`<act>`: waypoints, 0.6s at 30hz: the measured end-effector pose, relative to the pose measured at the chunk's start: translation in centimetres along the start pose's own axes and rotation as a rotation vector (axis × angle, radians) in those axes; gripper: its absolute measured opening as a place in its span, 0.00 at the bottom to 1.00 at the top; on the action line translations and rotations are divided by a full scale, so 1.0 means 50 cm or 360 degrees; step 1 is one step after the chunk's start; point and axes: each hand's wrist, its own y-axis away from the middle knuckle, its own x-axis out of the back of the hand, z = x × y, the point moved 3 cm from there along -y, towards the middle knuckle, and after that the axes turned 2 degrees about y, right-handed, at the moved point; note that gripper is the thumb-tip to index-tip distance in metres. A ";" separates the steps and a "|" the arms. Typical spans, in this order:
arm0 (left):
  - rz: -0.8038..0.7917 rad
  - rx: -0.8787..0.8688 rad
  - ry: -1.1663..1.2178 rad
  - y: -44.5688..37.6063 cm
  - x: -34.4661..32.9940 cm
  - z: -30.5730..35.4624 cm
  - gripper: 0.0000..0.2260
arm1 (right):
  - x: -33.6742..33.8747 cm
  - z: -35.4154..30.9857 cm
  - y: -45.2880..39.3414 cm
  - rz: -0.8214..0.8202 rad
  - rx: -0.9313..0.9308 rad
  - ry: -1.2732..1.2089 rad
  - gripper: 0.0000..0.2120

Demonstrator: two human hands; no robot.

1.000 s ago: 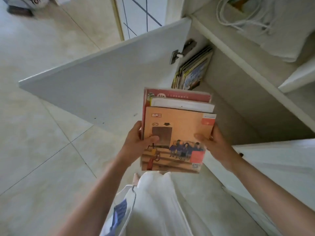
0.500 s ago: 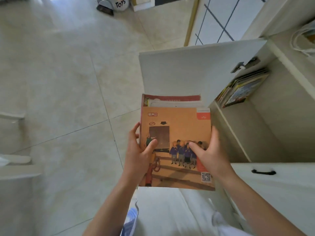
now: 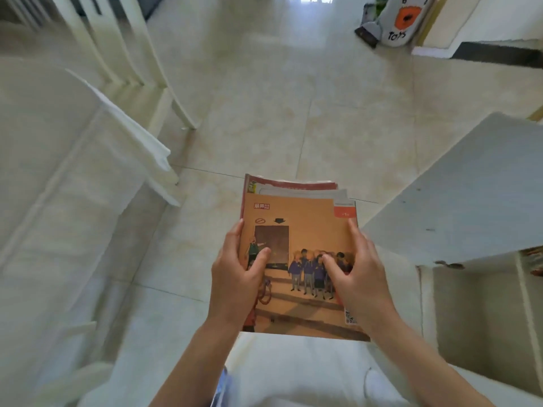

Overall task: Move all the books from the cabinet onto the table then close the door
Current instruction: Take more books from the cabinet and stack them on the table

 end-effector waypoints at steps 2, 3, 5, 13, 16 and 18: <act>0.0143 0.0099 0.0059 0.013 0.069 -0.037 0.25 | -0.059 -0.044 -0.002 -0.0117 0.0101 0.0046 0.36; 0.0222 0.0145 0.0094 0.019 0.104 -0.056 0.25 | -0.092 -0.068 -0.004 -0.0185 0.0160 0.0080 0.36; 0.0380 0.0216 0.0130 0.029 0.159 -0.087 0.25 | -0.151 -0.110 -0.013 -0.0321 0.0253 0.0138 0.37; 0.0894 0.0542 0.0206 0.035 0.321 -0.176 0.24 | -0.356 -0.265 -0.060 -0.0814 0.0509 0.0345 0.35; 0.1025 0.0617 0.0234 0.001 0.370 -0.194 0.24 | -0.425 -0.329 -0.103 -0.0975 0.0582 0.0378 0.34; 0.1133 0.0673 0.0258 -0.029 0.403 -0.197 0.24 | -0.469 -0.381 -0.131 -0.1078 0.0648 0.0378 0.33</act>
